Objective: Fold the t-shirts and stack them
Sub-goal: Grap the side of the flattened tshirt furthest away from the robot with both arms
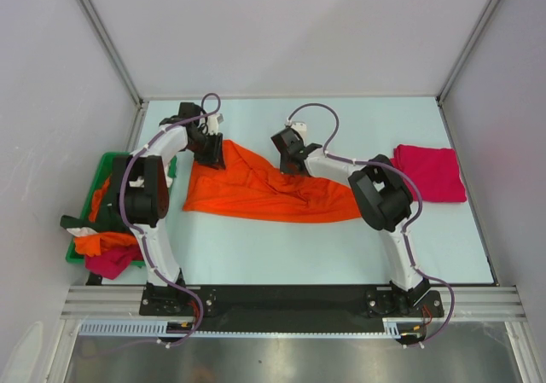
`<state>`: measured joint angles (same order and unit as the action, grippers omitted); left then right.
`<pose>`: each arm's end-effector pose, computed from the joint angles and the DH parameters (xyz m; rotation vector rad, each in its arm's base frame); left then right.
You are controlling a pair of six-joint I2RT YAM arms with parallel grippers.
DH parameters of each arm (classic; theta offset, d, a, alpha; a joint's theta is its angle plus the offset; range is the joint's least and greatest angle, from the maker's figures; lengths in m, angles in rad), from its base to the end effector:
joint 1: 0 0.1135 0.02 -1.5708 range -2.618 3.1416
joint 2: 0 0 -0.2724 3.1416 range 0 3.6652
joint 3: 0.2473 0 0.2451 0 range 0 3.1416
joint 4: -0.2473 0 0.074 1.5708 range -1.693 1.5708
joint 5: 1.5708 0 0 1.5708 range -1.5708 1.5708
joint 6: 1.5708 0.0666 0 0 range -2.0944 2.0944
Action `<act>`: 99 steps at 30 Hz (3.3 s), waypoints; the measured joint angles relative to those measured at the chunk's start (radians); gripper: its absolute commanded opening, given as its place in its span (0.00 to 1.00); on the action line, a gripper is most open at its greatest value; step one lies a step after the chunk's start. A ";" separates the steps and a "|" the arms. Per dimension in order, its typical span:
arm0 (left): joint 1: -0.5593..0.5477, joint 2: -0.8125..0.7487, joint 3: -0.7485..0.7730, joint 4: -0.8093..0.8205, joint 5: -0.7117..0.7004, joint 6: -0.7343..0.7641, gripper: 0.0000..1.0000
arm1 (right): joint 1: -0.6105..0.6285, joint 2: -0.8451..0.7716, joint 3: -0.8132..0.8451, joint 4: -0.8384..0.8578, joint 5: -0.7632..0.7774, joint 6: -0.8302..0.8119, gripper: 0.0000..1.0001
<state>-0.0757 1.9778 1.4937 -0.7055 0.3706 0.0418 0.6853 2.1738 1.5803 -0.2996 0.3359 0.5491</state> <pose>0.4137 -0.0556 0.1798 0.2582 2.7120 -0.5192 0.3939 0.2937 0.1481 -0.0202 2.4030 0.1576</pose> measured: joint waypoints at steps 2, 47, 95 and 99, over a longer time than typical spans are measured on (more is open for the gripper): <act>0.000 0.000 0.000 0.000 0.000 0.000 0.34 | 0.000 -0.008 0.000 0.000 0.012 -0.003 0.00; 0.012 0.131 0.307 0.043 -0.268 -0.069 0.39 | -0.051 -0.188 0.144 0.028 0.250 -0.163 0.00; 0.033 0.289 0.355 -0.105 -0.244 -0.060 0.37 | 0.258 -0.335 -0.305 -0.115 0.152 0.131 0.55; 0.033 0.274 0.331 -0.105 -0.232 -0.059 0.38 | 0.241 -0.323 -0.270 -0.124 0.145 0.113 0.58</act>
<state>-0.0429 2.2513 1.8244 -0.8108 0.1383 -0.0174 0.9264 1.8511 1.3098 -0.4240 0.4805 0.6617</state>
